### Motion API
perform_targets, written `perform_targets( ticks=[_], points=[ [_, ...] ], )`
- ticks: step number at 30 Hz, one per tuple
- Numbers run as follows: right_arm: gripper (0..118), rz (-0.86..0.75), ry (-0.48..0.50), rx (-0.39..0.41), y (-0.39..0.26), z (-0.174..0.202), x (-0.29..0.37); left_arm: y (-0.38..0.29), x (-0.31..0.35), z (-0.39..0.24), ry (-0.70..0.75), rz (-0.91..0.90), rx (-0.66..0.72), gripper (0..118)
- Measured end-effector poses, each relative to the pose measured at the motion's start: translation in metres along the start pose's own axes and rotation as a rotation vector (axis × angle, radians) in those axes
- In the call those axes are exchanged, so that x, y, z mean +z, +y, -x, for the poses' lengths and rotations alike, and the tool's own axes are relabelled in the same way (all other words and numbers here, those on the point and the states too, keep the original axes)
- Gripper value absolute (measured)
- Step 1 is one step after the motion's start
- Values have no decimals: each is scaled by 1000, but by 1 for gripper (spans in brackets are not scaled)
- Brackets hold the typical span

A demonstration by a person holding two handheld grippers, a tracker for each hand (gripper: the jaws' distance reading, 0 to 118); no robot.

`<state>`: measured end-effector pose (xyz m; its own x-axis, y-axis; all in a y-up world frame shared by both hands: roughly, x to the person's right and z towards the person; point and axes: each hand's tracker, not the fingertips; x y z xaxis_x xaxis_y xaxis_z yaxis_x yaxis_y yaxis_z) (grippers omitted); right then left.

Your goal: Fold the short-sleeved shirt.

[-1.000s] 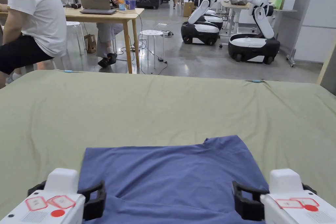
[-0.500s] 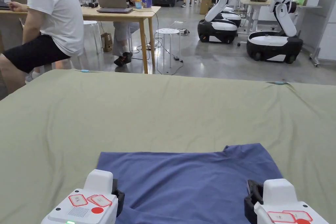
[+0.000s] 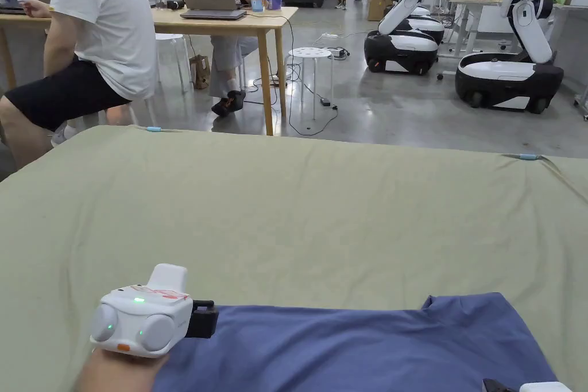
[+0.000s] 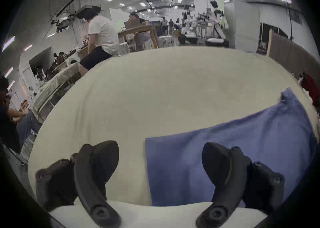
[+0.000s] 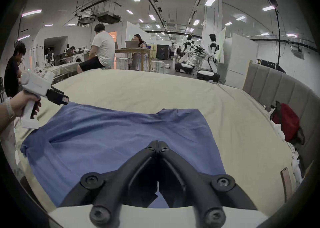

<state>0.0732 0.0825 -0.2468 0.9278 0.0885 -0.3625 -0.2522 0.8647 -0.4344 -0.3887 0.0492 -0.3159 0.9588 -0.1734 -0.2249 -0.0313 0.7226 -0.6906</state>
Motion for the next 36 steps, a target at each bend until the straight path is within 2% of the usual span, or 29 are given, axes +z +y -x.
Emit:
perform_targets(
  ticks=[3,5,6,7,8,9,10,12,13,14,15,16,17,20,22,23,24,25,26,27,32,36],
  points=[
    [0,19,-14,12,1,-10,-11,2,-39,3,15,73,17,96],
    [0,35,-20,13,2,-21,-19,-3,-54,3,9,128,35,85],
    [0,48,-25,4,3,-31,-25,-4,-54,3,-52,131,56,81],
    [0,62,-44,-4,5,-41,-32,-2,-46,1,-25,112,41,71],
    [0,78,-73,-9,7,-52,-40,0,-38,-3,-36,100,18,50],
    [0,100,-100,-20,11,-65,-51,1,-30,-9,-70,83,-22,20],
    [0,110,-114,-31,16,-76,-60,1,-24,-15,-53,68,-53,2],
    [0,145,-130,-44,27,-101,-89,3,-9,-22,-20,47,-98,2],
    [4,156,-129,-42,32,-110,-102,5,-3,-23,-43,47,-87,2],
    [19,172,-111,-43,36,-121,-116,6,5,-23,-55,37,-79,2],
    [50,196,-60,-52,41,-128,-130,8,14,-24,-57,18,-85,2],
    [97,217,-52,-62,44,-132,-141,9,21,-25,-51,2,-87,2],
    [118,219,-63,-59,48,-136,-153,11,28,-25,-50,-9,-79,2],
    [117,220,-91,-32,51,-139,-179,14,42,-24,-70,-23,-61,2],
    [107,291,-61,-76,50,-136,-192,13,46,-26,-67,-21,-64,2],
    [107,326,-66,-84,48,-135,-199,12,47,-26,-66,-17,-62,2],
    [101,353,-16,-82,45,-134,-200,12,47,-26,-69,-10,-58,2],
    [68,381,54,-102,44,-134,-200,10,48,-26,-69,-4,-51,2],
    [25,424,114,-136,37,-141,-212,8,50,-26,-69,2,-44,2],
    [3,422,136,-133,37,-139,-205,6,53,-25,-71,7,-36,2],
    [2,282,86,-32,59,-132,-132,2,82,-17,-59,-20,-18,2],
    [2,145,72,-17,76,-130,-46,-3,138,-7,-82,-109,20,2]
  ],
)
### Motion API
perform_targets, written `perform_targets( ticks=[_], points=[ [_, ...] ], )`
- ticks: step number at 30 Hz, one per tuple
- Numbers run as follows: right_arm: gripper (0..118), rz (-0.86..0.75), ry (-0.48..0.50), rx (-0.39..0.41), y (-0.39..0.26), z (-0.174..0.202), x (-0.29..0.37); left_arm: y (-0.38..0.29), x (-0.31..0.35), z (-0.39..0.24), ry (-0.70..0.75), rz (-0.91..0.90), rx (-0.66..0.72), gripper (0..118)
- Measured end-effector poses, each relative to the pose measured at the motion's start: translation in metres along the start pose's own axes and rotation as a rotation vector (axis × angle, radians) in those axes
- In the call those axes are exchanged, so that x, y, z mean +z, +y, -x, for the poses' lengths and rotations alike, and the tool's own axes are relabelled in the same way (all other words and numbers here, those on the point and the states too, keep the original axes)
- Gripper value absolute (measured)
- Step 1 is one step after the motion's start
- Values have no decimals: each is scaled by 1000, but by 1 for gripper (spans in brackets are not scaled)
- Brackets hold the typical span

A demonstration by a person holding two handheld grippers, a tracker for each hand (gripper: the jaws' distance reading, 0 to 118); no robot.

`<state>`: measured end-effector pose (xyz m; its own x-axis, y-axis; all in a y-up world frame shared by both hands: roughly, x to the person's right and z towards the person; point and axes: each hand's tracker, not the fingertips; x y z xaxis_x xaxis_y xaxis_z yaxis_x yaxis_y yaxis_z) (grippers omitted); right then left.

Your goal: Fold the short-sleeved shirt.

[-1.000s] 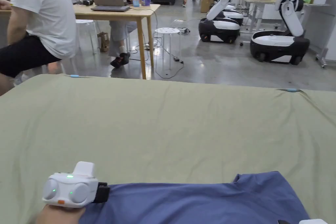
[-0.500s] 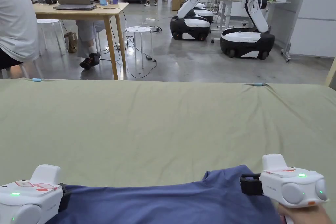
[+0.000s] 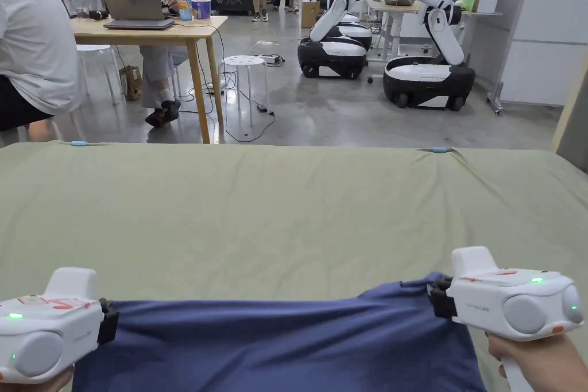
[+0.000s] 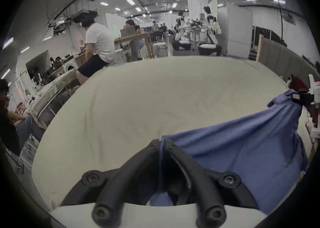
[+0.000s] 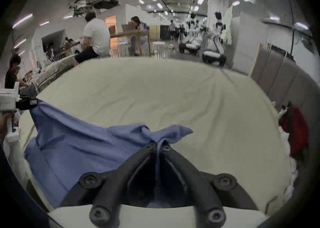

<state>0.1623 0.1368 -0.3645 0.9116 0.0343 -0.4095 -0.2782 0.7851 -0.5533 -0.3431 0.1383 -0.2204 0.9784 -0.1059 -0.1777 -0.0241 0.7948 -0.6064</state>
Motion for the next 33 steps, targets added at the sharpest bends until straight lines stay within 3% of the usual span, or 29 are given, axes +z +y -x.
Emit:
perform_targets(
  ticks=[4,9,13,17,19,20,21,22,23,24,26,30,32,33],
  points=[
    [3,-86,-12,35,-21,15,86,-17,64,5,-25,-62,-2,2],
    [3,-92,-37,61,-90,34,145,-73,116,11,-88,-48,21,2],
    [3,-3,-52,72,-161,52,152,-132,125,9,-115,36,18,2],
    [3,76,-80,-6,-207,59,133,-172,115,5,-102,89,46,3],
    [4,56,-86,-10,-211,62,134,-177,117,3,-89,89,39,13],
    [12,33,-84,-13,-208,64,139,-174,121,2,-66,88,28,26],
    [32,22,-81,-21,-200,66,147,-171,127,0,-33,71,4,46],
    [71,19,-78,-21,-192,69,154,-163,136,-4,-13,26,-28,74],
    [96,-9,-83,-7,-185,76,159,-156,143,-9,-8,-19,-46,84],
    [109,-83,-92,19,-174,87,166,-144,154,-18,-3,-76,-62,88],
    [113,-173,-103,43,-152,106,176,-124,163,-39,-10,-164,-82,89],
    [112,-322,-99,12,-117,148,176,-98,159,-77,-54,-320,-65,88],
    [103,-370,-101,-16,-109,163,174,-91,161,-95,-81,-344,-38,84],
    [91,-384,-96,-29,-108,169,173,-89,161,-102,-81,-362,-37,77]
  ],
)
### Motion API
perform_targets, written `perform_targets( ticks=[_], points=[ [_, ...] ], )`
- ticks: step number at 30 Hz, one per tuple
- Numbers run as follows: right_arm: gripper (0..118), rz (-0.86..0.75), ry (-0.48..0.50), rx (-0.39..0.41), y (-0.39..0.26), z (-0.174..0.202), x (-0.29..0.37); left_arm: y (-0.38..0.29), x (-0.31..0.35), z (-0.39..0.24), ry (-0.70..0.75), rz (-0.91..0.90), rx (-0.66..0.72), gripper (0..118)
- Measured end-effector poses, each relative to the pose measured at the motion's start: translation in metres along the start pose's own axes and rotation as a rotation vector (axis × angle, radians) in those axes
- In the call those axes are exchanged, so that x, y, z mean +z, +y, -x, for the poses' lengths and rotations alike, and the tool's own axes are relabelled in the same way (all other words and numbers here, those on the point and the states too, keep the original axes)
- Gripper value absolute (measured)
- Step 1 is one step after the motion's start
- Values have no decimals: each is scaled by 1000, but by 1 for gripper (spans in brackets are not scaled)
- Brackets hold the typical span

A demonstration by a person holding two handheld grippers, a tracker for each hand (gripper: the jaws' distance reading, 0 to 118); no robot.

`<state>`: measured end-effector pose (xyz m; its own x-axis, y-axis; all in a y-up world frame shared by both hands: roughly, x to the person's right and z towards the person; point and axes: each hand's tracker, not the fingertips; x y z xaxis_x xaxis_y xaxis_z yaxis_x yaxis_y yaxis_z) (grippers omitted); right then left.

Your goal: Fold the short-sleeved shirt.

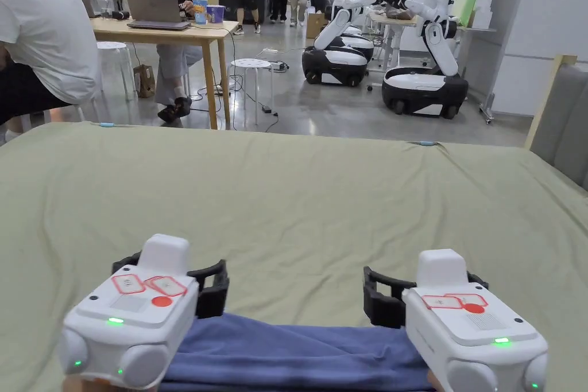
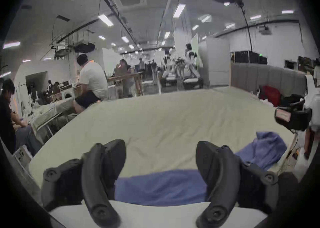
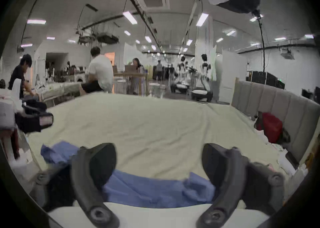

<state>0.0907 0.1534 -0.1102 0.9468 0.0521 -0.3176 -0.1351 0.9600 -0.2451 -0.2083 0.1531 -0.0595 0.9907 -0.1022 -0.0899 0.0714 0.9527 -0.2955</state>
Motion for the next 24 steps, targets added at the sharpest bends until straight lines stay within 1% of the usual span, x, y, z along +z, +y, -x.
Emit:
perform_targets(
  ticks=[1,2,3,4,5,7,10,13,15,16,17,18,19,20,21,22,24],
  points=[
    [61,6,10,1,0,2,-2,1,-1,-5,4,-5,-8,54],
    [31,8,17,4,0,6,-3,1,-2,-8,2,-1,-13,25],
    [7,10,10,16,-1,12,-5,2,-1,-12,-10,3,-11,0],
    [1,8,-2,34,-2,16,-6,1,-2,-12,-17,2,-8,0],
    [0,-12,-19,53,-4,17,-4,-1,-4,-10,-3,-2,-8,0],
    [0,-20,0,53,-3,19,-2,-1,-4,-5,-36,21,-9,0],
    [0,-21,0,72,-2,23,-2,-11,-8,20,-15,36,17,0],
    [0,-16,7,77,-3,27,-4,-30,-9,61,40,101,152,0],
    [0,-8,11,85,-5,34,-7,-49,-5,94,11,160,347,0],
    [0,-3,16,88,-6,37,-9,-62,-6,110,2,175,438,5],
    [0,3,21,92,-8,40,-12,-75,-6,125,6,192,503,24],
    [0,10,27,97,-9,45,-14,-88,-5,138,32,208,564,55],
    [0,15,31,100,-10,49,-16,-99,-4,147,63,221,608,96],
    [0,21,41,103,-11,53,-18,-111,-2,160,76,231,665,114],
    [0,26,48,107,-12,58,-18,-122,1,172,62,216,739,117],
    [0,29,54,113,-13,61,-19,-130,1,180,51,217,805,115],
    [0,35,66,124,-15,69,-21,-150,-3,192,-18,253,984,115]
  ],
)
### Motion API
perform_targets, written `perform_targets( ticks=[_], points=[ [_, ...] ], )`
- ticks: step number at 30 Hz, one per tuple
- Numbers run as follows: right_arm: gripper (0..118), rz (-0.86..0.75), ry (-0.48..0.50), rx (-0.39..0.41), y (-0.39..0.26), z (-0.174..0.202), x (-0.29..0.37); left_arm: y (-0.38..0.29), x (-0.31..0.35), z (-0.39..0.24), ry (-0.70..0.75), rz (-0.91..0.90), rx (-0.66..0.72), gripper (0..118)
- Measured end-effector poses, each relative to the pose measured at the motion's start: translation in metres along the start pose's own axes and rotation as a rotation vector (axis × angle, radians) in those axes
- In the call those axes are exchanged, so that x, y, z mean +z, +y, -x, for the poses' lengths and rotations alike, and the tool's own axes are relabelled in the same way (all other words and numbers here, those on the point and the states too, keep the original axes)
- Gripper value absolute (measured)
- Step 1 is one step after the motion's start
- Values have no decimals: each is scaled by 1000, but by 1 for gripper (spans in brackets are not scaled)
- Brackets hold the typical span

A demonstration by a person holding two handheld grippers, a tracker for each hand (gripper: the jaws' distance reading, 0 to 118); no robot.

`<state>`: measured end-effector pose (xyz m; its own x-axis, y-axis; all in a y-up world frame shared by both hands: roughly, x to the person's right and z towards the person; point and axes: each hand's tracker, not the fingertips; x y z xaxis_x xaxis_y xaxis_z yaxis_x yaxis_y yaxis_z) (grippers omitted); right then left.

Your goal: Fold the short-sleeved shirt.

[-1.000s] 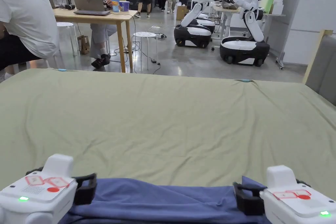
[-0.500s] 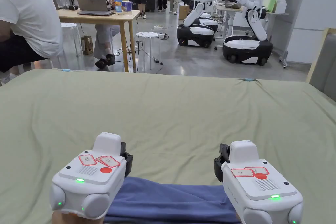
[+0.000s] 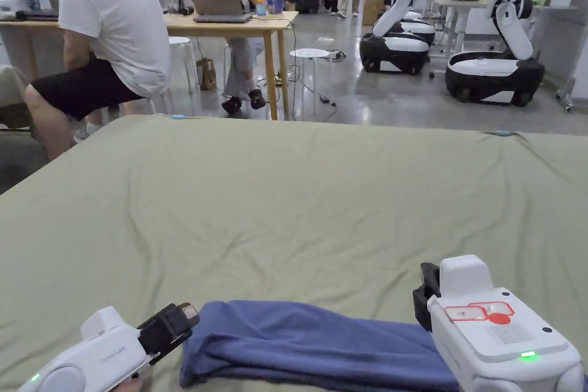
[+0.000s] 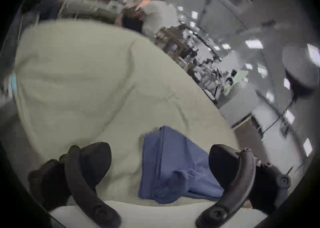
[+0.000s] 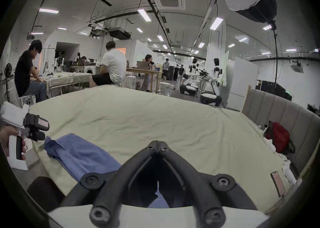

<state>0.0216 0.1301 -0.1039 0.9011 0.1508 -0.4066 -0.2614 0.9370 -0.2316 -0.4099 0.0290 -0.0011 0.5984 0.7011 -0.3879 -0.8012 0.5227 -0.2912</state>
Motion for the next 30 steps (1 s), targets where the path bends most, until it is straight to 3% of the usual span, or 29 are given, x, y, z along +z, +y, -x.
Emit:
perform_targets(
  ticks=[5,9,10,11,12,13,17,21,24,30],
  points=[
    [0,10,15,3,-1,8,-2,-26,-40,30,-349,155,410,108],
    [0,20,11,11,-2,5,-1,-32,-60,10,-332,140,362,98],
    [0,22,8,13,-2,4,-1,-34,-65,6,-341,155,365,82],
    [0,24,5,14,-3,2,0,-35,-69,3,-319,166,366,56],
    [0,27,1,13,-4,0,0,-35,-73,1,-274,183,367,11],
    [0,30,-1,12,-5,-1,1,-35,-73,-1,-188,180,335,9],
    [0,37,-10,18,-7,-6,3,-21,-58,-10,-136,88,181,8],
    [0,43,-14,5,-9,-11,1,10,-37,-14,17,-9,-85,8],
    [0,42,-11,6,-10,-9,0,19,-24,-35,147,-69,-406,8],
    [0,45,-6,5,-12,-12,1,-48,-12,-149,114,-124,-1015,8]
  ],
)
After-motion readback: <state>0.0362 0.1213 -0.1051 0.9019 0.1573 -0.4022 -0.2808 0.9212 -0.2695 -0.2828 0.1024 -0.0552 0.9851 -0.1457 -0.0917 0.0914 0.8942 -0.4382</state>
